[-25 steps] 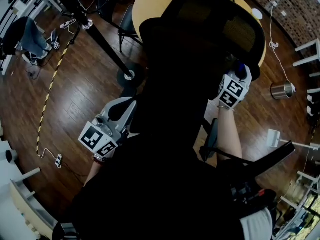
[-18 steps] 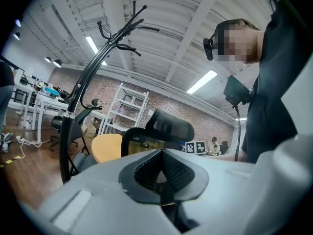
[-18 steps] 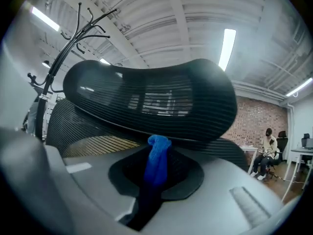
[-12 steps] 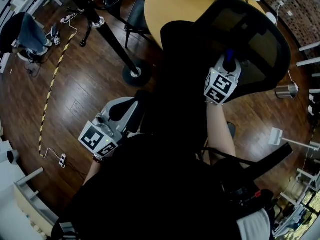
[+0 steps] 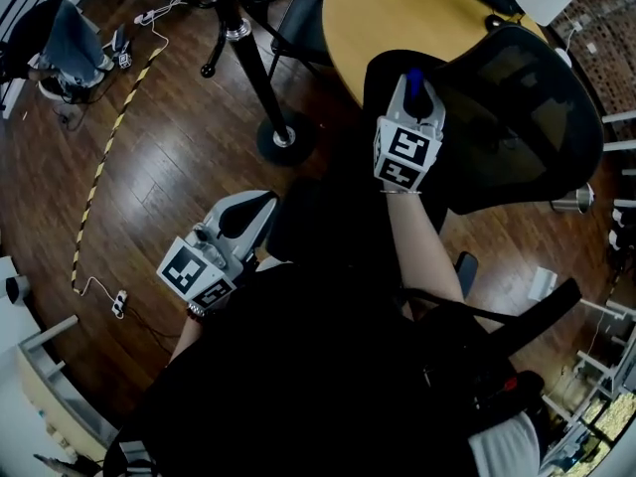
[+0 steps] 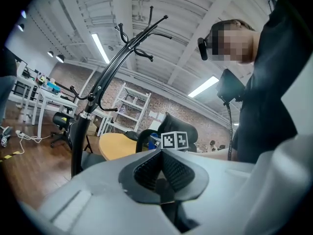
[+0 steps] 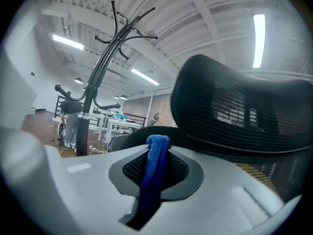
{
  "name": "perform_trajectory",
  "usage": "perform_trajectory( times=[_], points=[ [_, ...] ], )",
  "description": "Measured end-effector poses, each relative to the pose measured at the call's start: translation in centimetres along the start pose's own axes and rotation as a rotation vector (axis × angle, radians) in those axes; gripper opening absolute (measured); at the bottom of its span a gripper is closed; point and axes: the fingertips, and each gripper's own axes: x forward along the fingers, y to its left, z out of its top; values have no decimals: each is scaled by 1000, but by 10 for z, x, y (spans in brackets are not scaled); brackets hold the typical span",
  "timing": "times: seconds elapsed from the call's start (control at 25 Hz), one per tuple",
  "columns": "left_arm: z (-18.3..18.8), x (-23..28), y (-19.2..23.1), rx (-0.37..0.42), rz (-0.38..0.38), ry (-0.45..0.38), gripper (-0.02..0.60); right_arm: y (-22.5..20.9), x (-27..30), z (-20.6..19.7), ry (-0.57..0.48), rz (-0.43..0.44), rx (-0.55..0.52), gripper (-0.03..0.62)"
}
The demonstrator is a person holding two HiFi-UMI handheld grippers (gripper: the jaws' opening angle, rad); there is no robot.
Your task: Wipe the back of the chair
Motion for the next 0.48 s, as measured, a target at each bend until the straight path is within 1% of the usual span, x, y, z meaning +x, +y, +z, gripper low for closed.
perform_trajectory(
  times=[0.08, 0.12, 0.16, 0.24, 0.28, 0.32, 0.36, 0.44, 0.48],
  points=[
    [6, -6, -4, 2, -5, -28, 6, 14, 3, 2, 12, 21, -7, 29],
    [8, -9, -6, 3, -1, -40, 6, 23, 5, 3, 12, 52, -12, 29],
    [9, -12, -7, 4, 9, -47, 6, 36, 7, 4, 11, 108, -21, 29],
    [6, -20, -6, 8, 39, -47, 6, 69, 10, 6, 17, 265, -42, 31],
    [5, -23, -6, 7, 54, -44, 6, 80, 9, 8, 15, 322, -43, 31],
    [4, -25, -6, 3, 64, -47, 6, 82, 4, 12, 1, 344, -29, 34],
    [5, -27, -7, -4, 68, -53, 6, 78, -3, 16, -21, 346, -5, 34],
    [10, -29, -10, -8, 61, -64, 6, 66, -28, 23, -58, 357, 36, 34],
    [11, -29, -12, -3, 53, -64, 6, 59, -44, 22, -65, 368, 41, 34]
  ],
)
